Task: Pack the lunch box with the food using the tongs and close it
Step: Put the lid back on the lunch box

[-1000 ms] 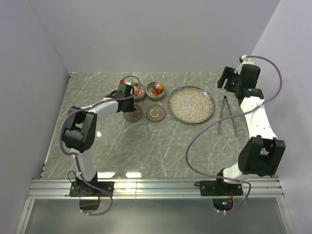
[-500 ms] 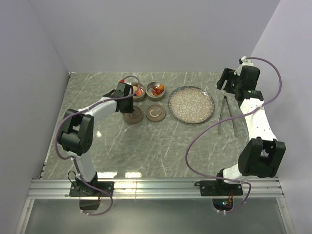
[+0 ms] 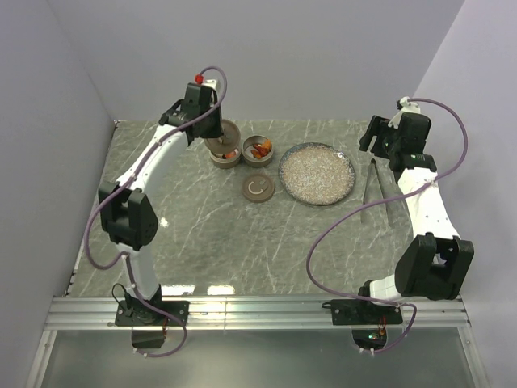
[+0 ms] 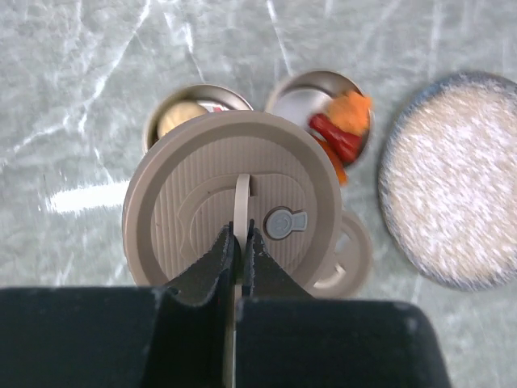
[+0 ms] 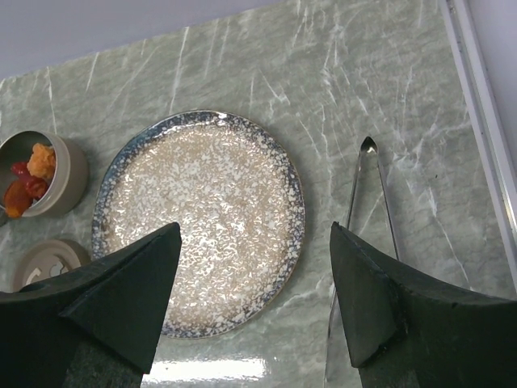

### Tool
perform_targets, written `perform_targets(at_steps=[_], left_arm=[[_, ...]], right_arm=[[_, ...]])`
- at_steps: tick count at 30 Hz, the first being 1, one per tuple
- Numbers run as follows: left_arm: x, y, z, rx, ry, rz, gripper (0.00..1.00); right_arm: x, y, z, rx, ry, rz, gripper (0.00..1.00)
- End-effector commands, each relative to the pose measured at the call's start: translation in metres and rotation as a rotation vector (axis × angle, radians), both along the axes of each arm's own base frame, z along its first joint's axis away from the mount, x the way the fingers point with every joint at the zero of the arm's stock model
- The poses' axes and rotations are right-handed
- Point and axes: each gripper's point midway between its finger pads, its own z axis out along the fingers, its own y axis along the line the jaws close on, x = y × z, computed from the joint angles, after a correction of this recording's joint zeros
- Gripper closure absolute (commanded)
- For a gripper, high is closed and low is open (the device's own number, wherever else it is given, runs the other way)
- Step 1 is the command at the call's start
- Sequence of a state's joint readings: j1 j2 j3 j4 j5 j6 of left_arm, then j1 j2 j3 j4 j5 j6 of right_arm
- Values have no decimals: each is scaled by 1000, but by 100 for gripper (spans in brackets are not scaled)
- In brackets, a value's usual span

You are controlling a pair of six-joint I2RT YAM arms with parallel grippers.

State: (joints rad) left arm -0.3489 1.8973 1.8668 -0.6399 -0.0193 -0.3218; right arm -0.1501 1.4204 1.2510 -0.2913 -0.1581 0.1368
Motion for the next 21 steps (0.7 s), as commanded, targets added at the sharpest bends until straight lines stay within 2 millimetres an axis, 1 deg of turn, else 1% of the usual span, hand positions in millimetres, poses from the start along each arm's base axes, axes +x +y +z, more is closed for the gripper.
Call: perform_targets(at_steps=[1, 2, 3, 4, 5, 6, 9, 12, 16, 21], left_arm=[[21, 10, -28, 19, 62, 4, 100], [25, 9, -30, 15, 61, 4, 100], [31, 7, -41, 16, 77, 3, 100], [36, 4, -38, 5, 66, 1, 100], [39, 2, -43, 1, 76, -2, 100], [41, 0, -57, 3, 104, -6, 100], [43, -5, -71, -12, 129, -17, 100], [47, -6, -84, -28, 134, -16, 100], [49, -9, -94, -38, 141, -21, 100], [61, -4, -92, -34, 102, 3, 100]], right_arm=[[4, -3, 26, -13, -77, -20, 19], [4, -2, 25, -11, -77, -22, 19], [4, -2, 25, -6, -78, -26, 19], [4, -3, 24, -3, -79, -34, 19], [4, -4, 23, -4, -75, -38, 19], [4, -4, 22, -1, -70, -41, 19], [4, -4, 19, -1, -56, -42, 19], [6, -6, 22, -6, -59, -46, 19], [7, -6, 21, -10, -43, -44, 19], [6, -5, 17, -5, -33, -42, 19]])
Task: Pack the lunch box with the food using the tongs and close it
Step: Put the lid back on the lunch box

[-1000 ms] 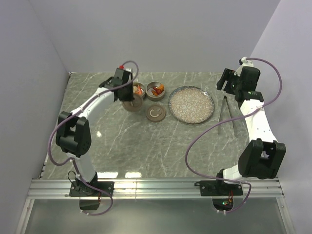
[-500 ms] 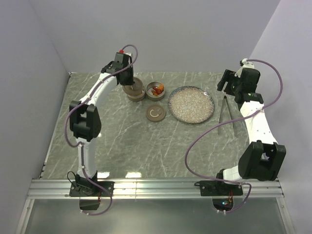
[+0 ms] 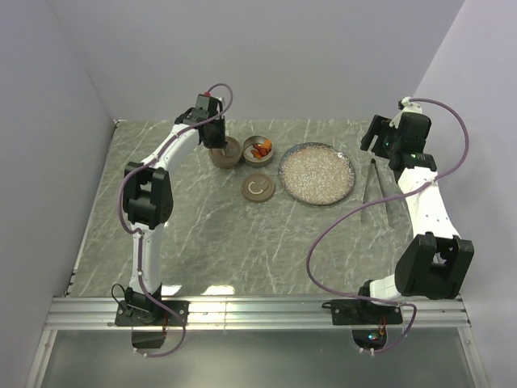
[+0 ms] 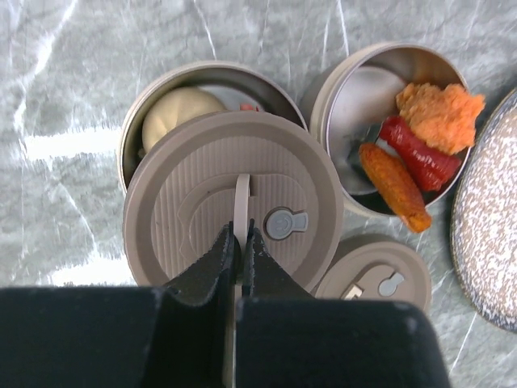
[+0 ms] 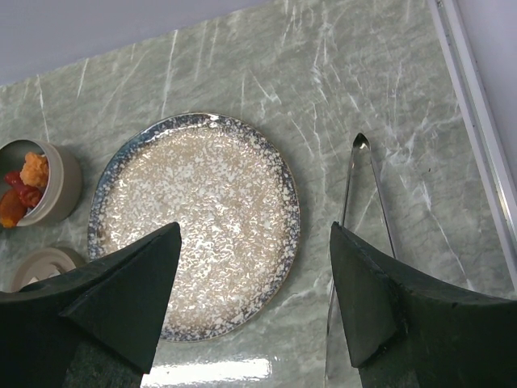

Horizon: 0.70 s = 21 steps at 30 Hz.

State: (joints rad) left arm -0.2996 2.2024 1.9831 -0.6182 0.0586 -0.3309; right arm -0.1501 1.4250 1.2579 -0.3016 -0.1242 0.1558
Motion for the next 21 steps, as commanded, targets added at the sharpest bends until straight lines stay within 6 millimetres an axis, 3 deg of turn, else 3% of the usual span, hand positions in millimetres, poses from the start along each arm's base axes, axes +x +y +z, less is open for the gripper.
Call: perform_targets(at_steps=[1, 10, 21], left_arm=[[18, -2, 18, -33, -81, 10, 100], [34, 10, 6, -47, -86, 42, 100], [45, 5, -11, -69, -74, 27, 100]], right_arm=[[6, 0, 18, -9, -43, -3, 19], [11, -1, 20, -15, -38, -2, 19], [15, -1, 24, -20, -36, 1, 19]])
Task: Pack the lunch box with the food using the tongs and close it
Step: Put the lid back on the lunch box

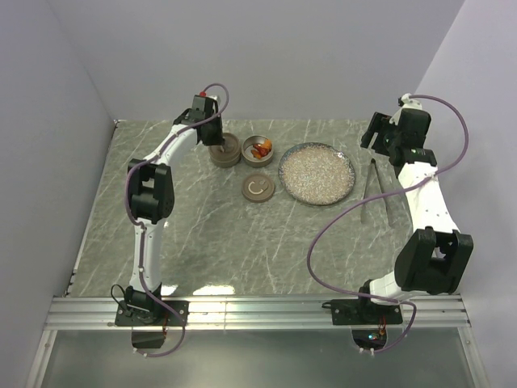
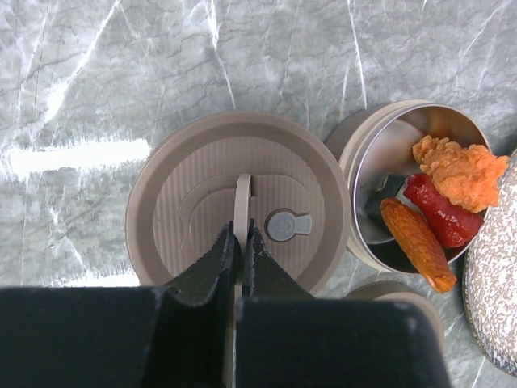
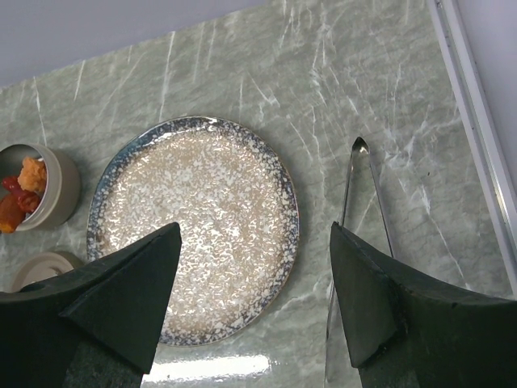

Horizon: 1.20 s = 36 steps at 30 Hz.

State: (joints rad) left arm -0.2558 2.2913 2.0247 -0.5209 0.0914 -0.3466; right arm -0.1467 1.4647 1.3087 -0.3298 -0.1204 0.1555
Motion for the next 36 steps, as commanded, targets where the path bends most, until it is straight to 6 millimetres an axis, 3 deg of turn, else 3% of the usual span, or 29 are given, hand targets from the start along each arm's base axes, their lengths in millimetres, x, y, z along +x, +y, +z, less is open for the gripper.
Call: perform_targets(at_steps=[1, 12, 15, 16, 21, 30, 33, 34, 36], left_arm=[[12, -7, 10, -24, -41, -8, 100], [5, -5, -20, 10, 21, -17, 100], [4, -5, -17, 17, 14, -15, 94], [5, -4, -15, 19, 9, -12, 86], [8, -4, 12, 15, -48, -13, 65], [9, -5, 70, -18, -145, -10, 52], [5, 2, 86, 0, -167, 5, 50], [3, 4, 98, 0, -188, 13, 50], [-1, 12, 105, 6, -189, 34, 46]], right_arm=[[8, -1, 24, -21, -56, -1, 19], [12, 4, 24, -21, -49, 10, 19], [14, 7, 24, -19, -49, 17, 18], [15, 8, 23, -19, -46, 19, 18], [18, 15, 25, -18, -47, 30, 17], [27, 37, 28, -35, -56, 74, 16], [31, 52, 27, -63, -47, 115, 15], [33, 72, 28, -57, -52, 167, 15], [35, 101, 19, -41, -31, 237, 15]])
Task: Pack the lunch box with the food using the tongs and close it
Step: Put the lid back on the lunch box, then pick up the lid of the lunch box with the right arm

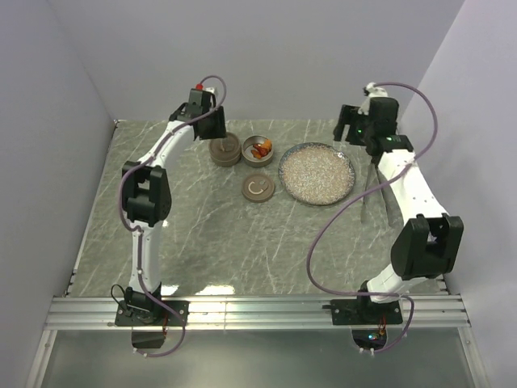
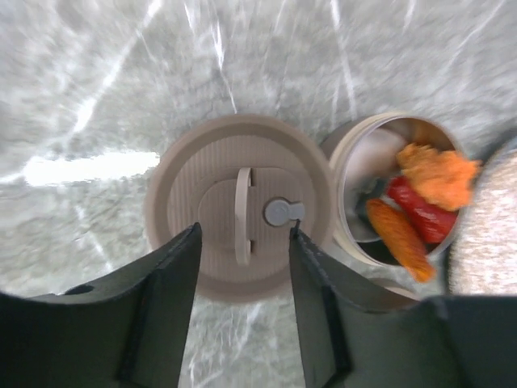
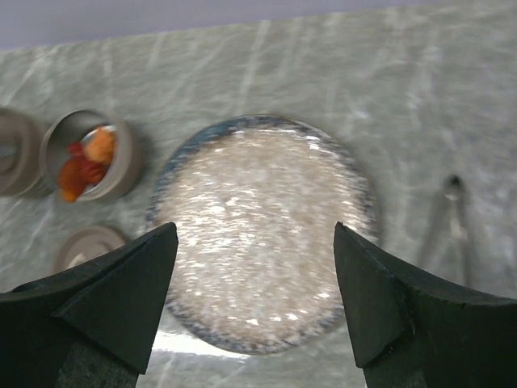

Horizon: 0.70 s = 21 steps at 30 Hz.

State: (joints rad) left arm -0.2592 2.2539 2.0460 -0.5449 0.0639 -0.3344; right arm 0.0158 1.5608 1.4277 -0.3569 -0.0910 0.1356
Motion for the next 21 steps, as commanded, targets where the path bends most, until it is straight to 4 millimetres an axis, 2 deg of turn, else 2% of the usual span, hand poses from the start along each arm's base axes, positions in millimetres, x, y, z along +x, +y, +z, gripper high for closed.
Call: perform_targets(at_steps=[1, 2, 3, 4, 5, 6, 7, 8, 9, 11, 12, 13, 14, 15, 21], left_arm=[[-5, 13, 92, -23, -163, 32, 45], [-6, 23, 94, -34, -158, 57, 44], [-9, 27, 100, -39, -166, 67, 25], [-13, 33, 119, -50, -202, 77, 15], [-17, 40, 117, -47, -195, 90, 9], [-21, 43, 122, -47, -206, 91, 3], [-28, 46, 142, -57, -251, 94, 1], [-34, 48, 136, -49, -237, 88, 1], [-38, 49, 138, -48, -242, 83, 1], [-52, 49, 140, -52, -245, 64, 1], [-56, 50, 139, -49, -245, 62, 0], [-63, 51, 146, -51, -261, 57, 1], [-68, 53, 136, -42, -243, 59, 1], [-72, 53, 133, -37, -236, 53, 1], [-92, 57, 116, -23, -191, 46, 1]], right_arm=[[10, 47, 10, -1, -30, 118, 15], [7, 73, 6, 20, -21, 179, 15], [8, 87, -2, 31, -6, 213, 15], [6, 99, -10, 38, 11, 242, 15], [4, 114, -15, 56, 24, 275, 15], [1, 136, -30, 64, 54, 324, 15], [-4, 150, -40, 74, 77, 357, 16], [-7, 162, -49, 91, 101, 385, 17], [-13, 180, -68, 92, 147, 421, 20], [-20, 195, -87, 101, 198, 447, 22], [-27, 204, -105, 97, 239, 462, 23], [-30, 207, -113, 101, 259, 462, 24], [-32, 211, -121, 107, 270, 465, 25], [-40, 215, -132, 116, 297, 479, 26], [-52, 226, -161, 118, 356, 491, 32]])
